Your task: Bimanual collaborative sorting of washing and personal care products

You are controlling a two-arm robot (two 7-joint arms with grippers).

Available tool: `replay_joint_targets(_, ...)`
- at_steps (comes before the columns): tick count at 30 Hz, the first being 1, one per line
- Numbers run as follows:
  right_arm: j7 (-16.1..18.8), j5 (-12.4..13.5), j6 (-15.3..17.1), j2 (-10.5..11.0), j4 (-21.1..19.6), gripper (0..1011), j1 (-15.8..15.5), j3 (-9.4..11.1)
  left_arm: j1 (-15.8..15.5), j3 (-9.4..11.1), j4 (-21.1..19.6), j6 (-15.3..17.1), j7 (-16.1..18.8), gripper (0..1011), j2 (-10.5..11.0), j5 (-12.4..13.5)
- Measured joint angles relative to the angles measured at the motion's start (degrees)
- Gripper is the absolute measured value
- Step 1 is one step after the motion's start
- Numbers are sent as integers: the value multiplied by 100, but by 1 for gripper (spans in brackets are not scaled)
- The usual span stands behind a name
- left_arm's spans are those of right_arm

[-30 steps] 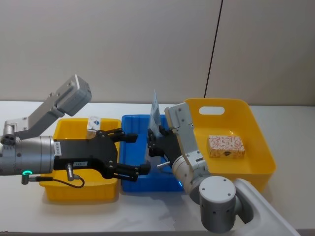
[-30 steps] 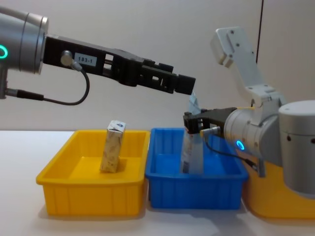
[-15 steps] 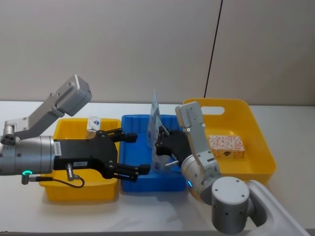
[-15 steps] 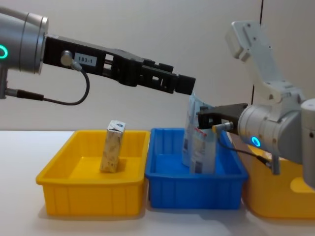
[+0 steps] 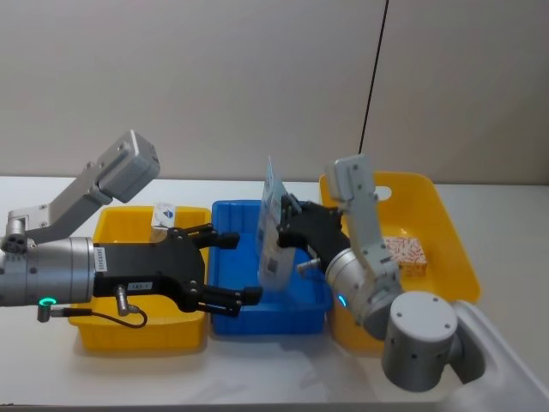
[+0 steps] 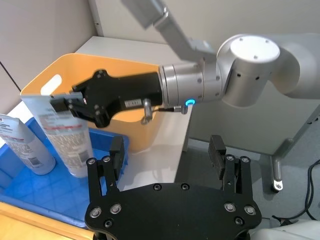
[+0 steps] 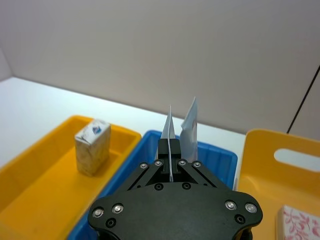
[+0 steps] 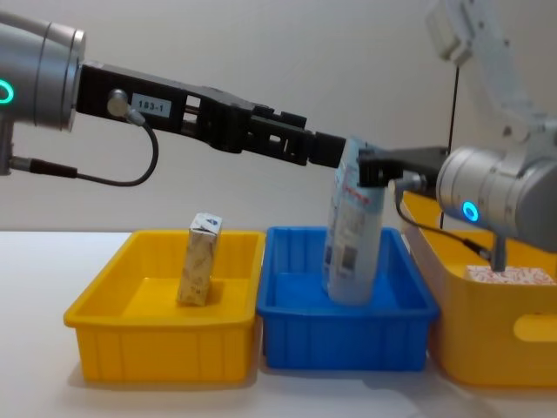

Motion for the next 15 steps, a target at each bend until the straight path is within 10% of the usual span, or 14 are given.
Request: replay_joint_targets(15,469,459,81,83,-812,0,24,402,0,0,0,0,0,1001,0,0)
